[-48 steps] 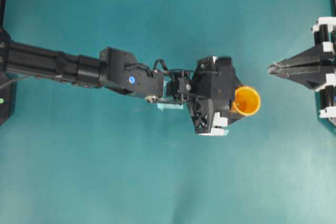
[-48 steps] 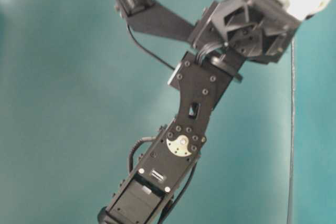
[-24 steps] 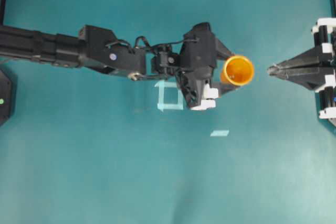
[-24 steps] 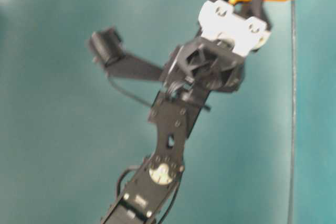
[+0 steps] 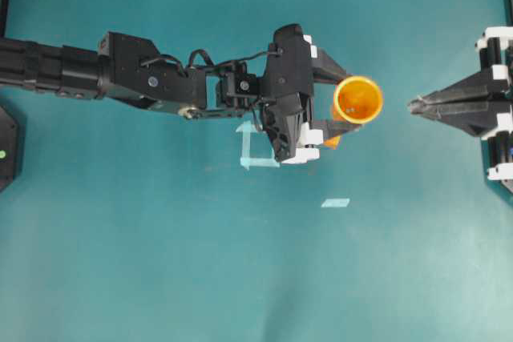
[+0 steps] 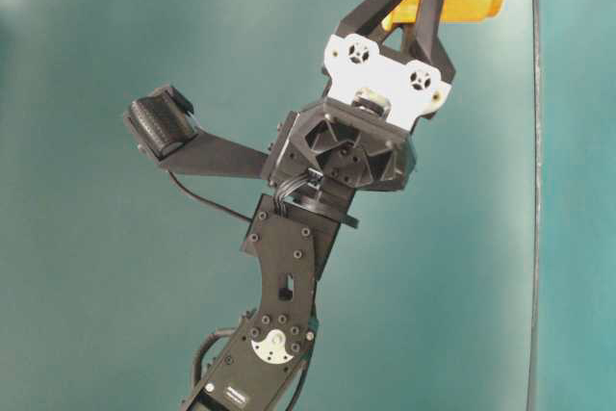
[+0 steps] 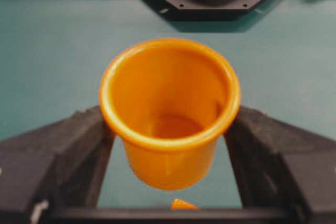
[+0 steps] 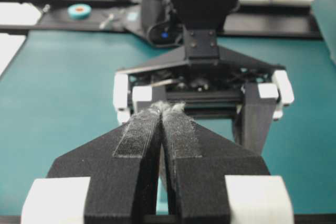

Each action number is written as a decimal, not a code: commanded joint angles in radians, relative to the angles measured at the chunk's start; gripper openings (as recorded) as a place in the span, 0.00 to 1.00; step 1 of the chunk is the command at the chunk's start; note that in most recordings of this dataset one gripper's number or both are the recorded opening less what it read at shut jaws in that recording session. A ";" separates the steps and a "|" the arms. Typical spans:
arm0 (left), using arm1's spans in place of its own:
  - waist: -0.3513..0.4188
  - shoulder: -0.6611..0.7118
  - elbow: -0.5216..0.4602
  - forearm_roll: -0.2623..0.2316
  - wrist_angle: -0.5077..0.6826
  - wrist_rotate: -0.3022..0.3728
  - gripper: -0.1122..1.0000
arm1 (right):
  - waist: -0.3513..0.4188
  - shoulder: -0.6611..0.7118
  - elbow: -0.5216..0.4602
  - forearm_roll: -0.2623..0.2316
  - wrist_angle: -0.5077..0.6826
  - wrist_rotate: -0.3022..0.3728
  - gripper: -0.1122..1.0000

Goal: Move the cup toward the block with left arm.
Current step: 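Lift and carry the orange cup upward toward the orange block, then hold the orange cup beside the orange block, left gripper closed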

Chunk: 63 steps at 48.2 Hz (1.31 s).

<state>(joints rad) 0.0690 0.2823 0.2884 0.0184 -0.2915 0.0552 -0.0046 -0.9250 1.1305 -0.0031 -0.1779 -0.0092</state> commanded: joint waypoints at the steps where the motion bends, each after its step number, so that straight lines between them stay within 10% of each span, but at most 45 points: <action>1: 0.002 -0.041 -0.009 0.003 -0.009 0.000 0.70 | -0.002 0.003 -0.031 -0.002 -0.005 -0.002 0.10; 63: 0.002 0.077 0.064 0.002 -0.209 -0.002 0.70 | -0.002 0.005 -0.032 -0.002 -0.012 0.000 0.10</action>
<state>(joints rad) 0.0767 0.3697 0.3820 0.0184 -0.4893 0.0537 -0.0061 -0.9235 1.1275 -0.0046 -0.1795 -0.0092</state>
